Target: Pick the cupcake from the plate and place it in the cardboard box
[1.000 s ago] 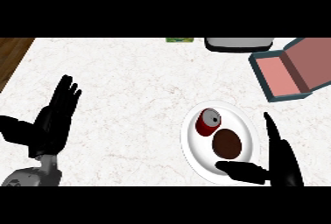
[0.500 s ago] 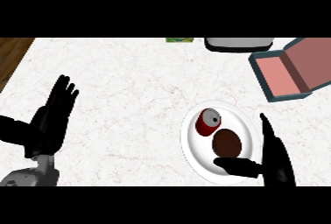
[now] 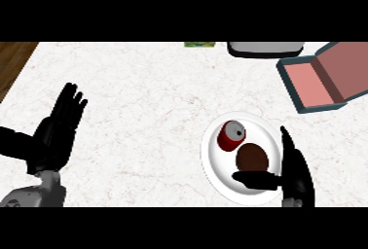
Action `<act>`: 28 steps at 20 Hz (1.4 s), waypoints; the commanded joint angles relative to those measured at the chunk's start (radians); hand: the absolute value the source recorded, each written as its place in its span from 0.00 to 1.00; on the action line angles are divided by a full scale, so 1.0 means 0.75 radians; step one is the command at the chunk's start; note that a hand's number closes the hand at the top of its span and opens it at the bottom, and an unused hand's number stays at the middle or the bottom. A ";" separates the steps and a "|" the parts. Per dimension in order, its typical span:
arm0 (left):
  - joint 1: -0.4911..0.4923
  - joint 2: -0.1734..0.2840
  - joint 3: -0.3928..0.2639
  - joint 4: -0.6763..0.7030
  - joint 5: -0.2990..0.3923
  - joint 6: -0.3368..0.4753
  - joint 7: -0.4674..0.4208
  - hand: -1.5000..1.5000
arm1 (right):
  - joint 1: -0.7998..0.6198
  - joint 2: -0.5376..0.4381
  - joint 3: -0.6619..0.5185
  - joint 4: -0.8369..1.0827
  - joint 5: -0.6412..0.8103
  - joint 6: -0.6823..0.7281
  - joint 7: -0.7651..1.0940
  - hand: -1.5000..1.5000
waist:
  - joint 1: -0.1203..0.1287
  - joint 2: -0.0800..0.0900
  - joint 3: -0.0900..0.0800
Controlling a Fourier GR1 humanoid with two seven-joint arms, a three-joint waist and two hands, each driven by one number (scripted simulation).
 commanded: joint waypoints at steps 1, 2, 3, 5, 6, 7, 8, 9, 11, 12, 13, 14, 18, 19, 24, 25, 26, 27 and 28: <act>-0.010 -0.035 0.013 -0.011 -0.039 0.012 -0.002 0.50 | 0.029 0.014 -0.020 0.104 -0.012 -0.025 -0.104 0.00 | 0.000 0.000 0.000; -0.036 -0.038 0.000 0.017 -0.041 0.005 0.022 0.50 | -0.095 0.016 -0.035 -0.002 -0.002 0.116 0.109 0.00 | 0.000 0.000 0.000; -0.001 -0.034 -0.016 -0.123 -0.065 0.042 0.120 0.50 | 0.004 0.014 -0.052 0.090 -0.021 0.005 -0.066 0.00 | 0.001 -0.001 0.000; 0.026 -0.056 0.002 -0.072 -0.065 -0.015 0.033 0.50 | 0.001 0.022 -0.054 0.083 -0.002 0.018 -0.069 0.00 | 0.000 0.000 0.000; 0.005 -0.021 0.076 0.045 -0.015 -0.082 -0.060 0.50 | 0.019 0.011 -0.044 -0.015 -0.011 0.054 -0.024 0.00 | -0.002 0.000 0.000; 0.043 -0.050 0.032 -0.026 -0.036 -0.062 0.002 0.50 | -0.017 0.063 -0.035 0.123 -0.002 -0.008 -0.083 0.00 | 0.001 0.000 0.000; 0.060 -0.023 0.043 -0.088 -0.049 -0.065 0.029 0.50 | 0.043 0.020 -0.067 0.114 -0.032 -0.001 -0.137 0.00 | 0.001 0.000 0.000; -0.041 0.022 0.110 -0.047 0.014 -0.082 0.087 0.50 | -0.041 0.034 -0.100 0.260 -0.048 -0.028 -0.190 0.00 | 0.002 0.001 0.000; 0.036 -0.070 0.040 0.022 -0.070 -0.072 -0.059 0.50 | -0.031 0.072 -0.039 0.183 0.019 -0.008 -0.107 0.00 | 0.001 0.000 0.000; 0.010 -0.048 0.093 0.058 -0.031 -0.106 -0.063 0.50 | -0.014 0.077 -0.019 0.157 0.037 -0.043 -0.080 0.00 | 0.000 0.000 0.000; 0.001 -0.056 0.042 -0.057 -0.092 -0.045 0.038 0.50 | 0.008 0.059 -0.021 0.058 0.025 0.043 -0.043 0.00 | 0.000 -0.001 0.000; -0.064 -0.091 0.044 0.088 -0.100 -0.035 -0.018 0.50 | -0.039 0.076 -0.051 0.107 0.025 0.025 -0.038 0.00 | -0.002 0.000 0.000; 0.015 -0.104 0.053 -0.021 -0.089 -0.050 -0.011 0.50 | -0.036 0.078 -0.035 0.271 0.023 -0.044 -0.170 0.00 | 0.002 0.000 0.000; 0.066 -0.061 0.070 -0.097 -0.075 -0.097 0.045 0.50 | -0.017 0.070 -0.061 0.181 0.018 0.020 -0.113 0.00 | 0.002 -0.001 0.000; -0.060 -0.100 0.075 -0.005 -0.096 -0.053 0.075 0.50 | 0.028 0.061 -0.013 0.168 0.046 0.000 -0.184 1.00 | -0.002 0.000 0.000; -0.028 -0.108 0.076 0.041 -0.105 -0.072 -0.025 0.50 | -0.077 0.058 -0.022 0.212 0.096 0.022 -0.135 1.00 | 0.000 0.000 0.000; 0.008 -0.105 0.061 -0.033 -0.103 -0.064 0.023 0.50 | 0.052 -0.011 -0.006 0.259 0.073 -0.018 -0.319 1.00 | 0.000 -0.001 0.000; -0.004 -0.089 0.075 -0.026 -0.120 -0.067 0.009 0.50 | -0.099 0.042 -0.020 0.290 0.122 0.016 -0.188 1.00 | 0.003 0.000 0.000; -0.103 -0.072 0.107 0.046 -0.097 -0.062 0.057 0.50 | 0.036 0.036 0.086 0.153 0.211 0.008 -0.146 1.00 | -0.006 -0.001 0.000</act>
